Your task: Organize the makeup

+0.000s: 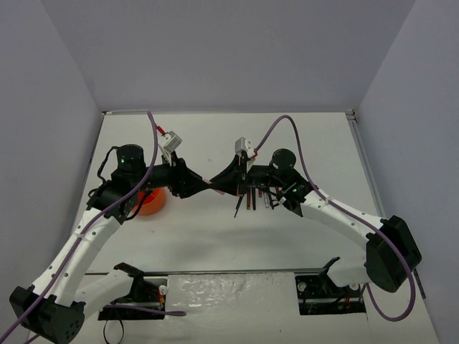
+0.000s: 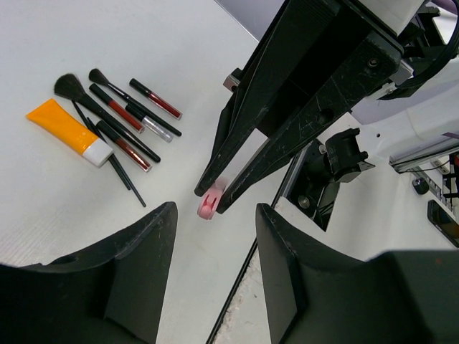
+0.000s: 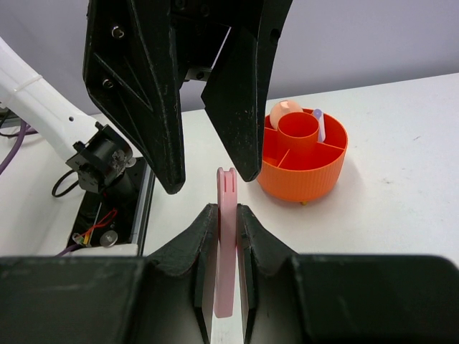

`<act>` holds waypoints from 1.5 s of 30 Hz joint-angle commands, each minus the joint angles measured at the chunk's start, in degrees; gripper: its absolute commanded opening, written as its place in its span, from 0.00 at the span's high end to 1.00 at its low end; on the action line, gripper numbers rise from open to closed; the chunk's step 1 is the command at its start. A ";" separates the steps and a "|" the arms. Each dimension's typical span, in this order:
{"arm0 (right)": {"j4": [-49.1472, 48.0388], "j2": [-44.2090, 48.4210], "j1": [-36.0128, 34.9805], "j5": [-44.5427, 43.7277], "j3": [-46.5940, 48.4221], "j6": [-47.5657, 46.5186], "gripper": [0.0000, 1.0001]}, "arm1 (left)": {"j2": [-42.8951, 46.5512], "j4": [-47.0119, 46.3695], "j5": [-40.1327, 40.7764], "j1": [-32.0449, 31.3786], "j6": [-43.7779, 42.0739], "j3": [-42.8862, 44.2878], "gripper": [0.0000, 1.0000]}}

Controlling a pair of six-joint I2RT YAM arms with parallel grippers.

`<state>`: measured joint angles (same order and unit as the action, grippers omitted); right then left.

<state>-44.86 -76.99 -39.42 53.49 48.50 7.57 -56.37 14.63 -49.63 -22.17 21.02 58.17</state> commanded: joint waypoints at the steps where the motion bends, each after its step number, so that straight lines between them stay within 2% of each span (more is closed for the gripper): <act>1: -7.51 1.25 0.05 1.94 3.27 1.42 1.00 | 0.22 -6.33 -1.49 -0.25 -0.69 1.44 0.58; 6: -9.18 0.64 0.10 2.17 2.97 3.11 1.00 | -0.32 -7.83 -1.97 -0.41 0.20 1.38 0.61; 15: -11.92 -0.35 0.13 2.49 3.00 5.25 1.00 | -0.50 -8.48 -1.96 -0.94 0.25 1.07 0.72; 18: -12.00 -0.66 0.13 2.58 3.00 5.39 1.00 | -0.54 -9.04 -2.14 -0.90 0.43 0.98 0.83; 20: -12.00 -0.70 0.05 2.58 2.91 5.43 0.99 | -0.49 -9.27 -2.05 -0.94 0.43 0.80 0.97; 24: -11.87 -0.62 0.22 2.35 2.56 5.08 0.84 | -0.06 -9.54 -1.79 -0.94 0.25 0.54 1.00; 25: -11.53 -0.58 0.29 2.13 2.53 4.79 0.75 | 0.05 -9.46 -1.72 -0.94 0.14 0.50 1.00; 26: -10.99 -0.51 0.39 1.82 2.48 4.39 0.60 | 0.20 -9.34 -1.60 -0.94 -0.01 0.43 1.00; 33: -1.45 2.47 2.30 -2.80 2.46 -0.41 0.04 | 0.28 -6.39 2.35 -0.85 -1.58 0.78 1.00; 35: 2.63 3.91 3.32 -5.62 2.30 -2.80 0.00 | 0.02 -4.11 5.23 -0.85 -2.69 1.69 1.00; 38: 10.22 6.38 4.84 -10.60 1.95 -5.93 0.00 | -0.70 0.87 12.87 -0.66 -4.28 3.62 1.00; 39: 12.52 8.54 5.47 -13.66 1.19 -6.84 0.00 | -1.18 4.49 20.44 -0.59 -4.91 4.80 1.00; 40: 14.13 9.49 5.73 -16.34 1.00 -6.95 0.00 | -1.52 5.98 24.00 -0.43 -5.17 5.57 1.00; 43: 19.70 12.96 5.93 -32.72 -0.48 -8.13 0.00 | -3.29 12.58 39.55 0.17 -5.75 10.99 1.00; 45: 21.07 15.20 5.93 -39.28 -1.74 -7.67 0.00 | -5.04 15.95 49.45 1.34 -6.02 13.36 1.00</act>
<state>-27.68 -67.21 -33.60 33.36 48.02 1.95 -59.63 24.09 -24.40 -22.55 17.19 63.30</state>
